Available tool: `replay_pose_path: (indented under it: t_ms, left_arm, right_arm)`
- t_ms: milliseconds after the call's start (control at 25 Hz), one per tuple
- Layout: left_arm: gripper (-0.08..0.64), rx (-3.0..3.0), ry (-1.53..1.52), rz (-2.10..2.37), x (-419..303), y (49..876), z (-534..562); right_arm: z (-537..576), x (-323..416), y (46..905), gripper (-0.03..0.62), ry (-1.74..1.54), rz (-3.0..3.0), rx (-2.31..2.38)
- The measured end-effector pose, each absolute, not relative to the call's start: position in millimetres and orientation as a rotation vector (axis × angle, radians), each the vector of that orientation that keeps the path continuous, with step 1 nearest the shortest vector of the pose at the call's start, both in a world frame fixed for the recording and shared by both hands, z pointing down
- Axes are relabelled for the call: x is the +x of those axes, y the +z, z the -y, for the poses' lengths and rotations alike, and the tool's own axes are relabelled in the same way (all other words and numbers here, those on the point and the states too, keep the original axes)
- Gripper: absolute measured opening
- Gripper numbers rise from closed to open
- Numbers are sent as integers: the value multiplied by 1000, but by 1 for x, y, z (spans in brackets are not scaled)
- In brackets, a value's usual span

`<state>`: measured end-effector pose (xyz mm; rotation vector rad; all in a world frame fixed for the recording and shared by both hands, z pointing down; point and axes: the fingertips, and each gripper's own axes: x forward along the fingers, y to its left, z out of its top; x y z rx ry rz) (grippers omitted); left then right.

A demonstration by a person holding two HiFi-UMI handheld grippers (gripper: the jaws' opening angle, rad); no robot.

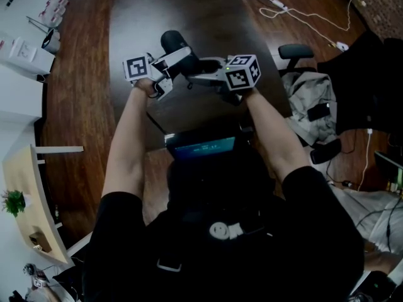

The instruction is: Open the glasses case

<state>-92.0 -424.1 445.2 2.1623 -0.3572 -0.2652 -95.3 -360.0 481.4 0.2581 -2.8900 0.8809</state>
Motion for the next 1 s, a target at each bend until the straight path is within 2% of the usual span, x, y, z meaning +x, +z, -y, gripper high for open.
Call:
replay_pose_path:
  t_ms: [280, 560, 800, 1000]
  left_arm:
    - [356, 2178, -291, 345, -90, 436, 425]
    - [328, 2217, -253, 481, -98, 439, 437]
    - [328, 2260, -221, 480, -92, 440, 435]
    - [348, 2267, -186, 513, -96, 446, 431]
  right_arm:
    - [364, -92, 475, 311, 913, 2926, 294]
    - [382, -89, 477, 334, 594, 2867, 518]
    - [384, -100, 474, 349, 412, 2800, 510]
    - [380, -98, 474, 307, 549, 2824, 459]
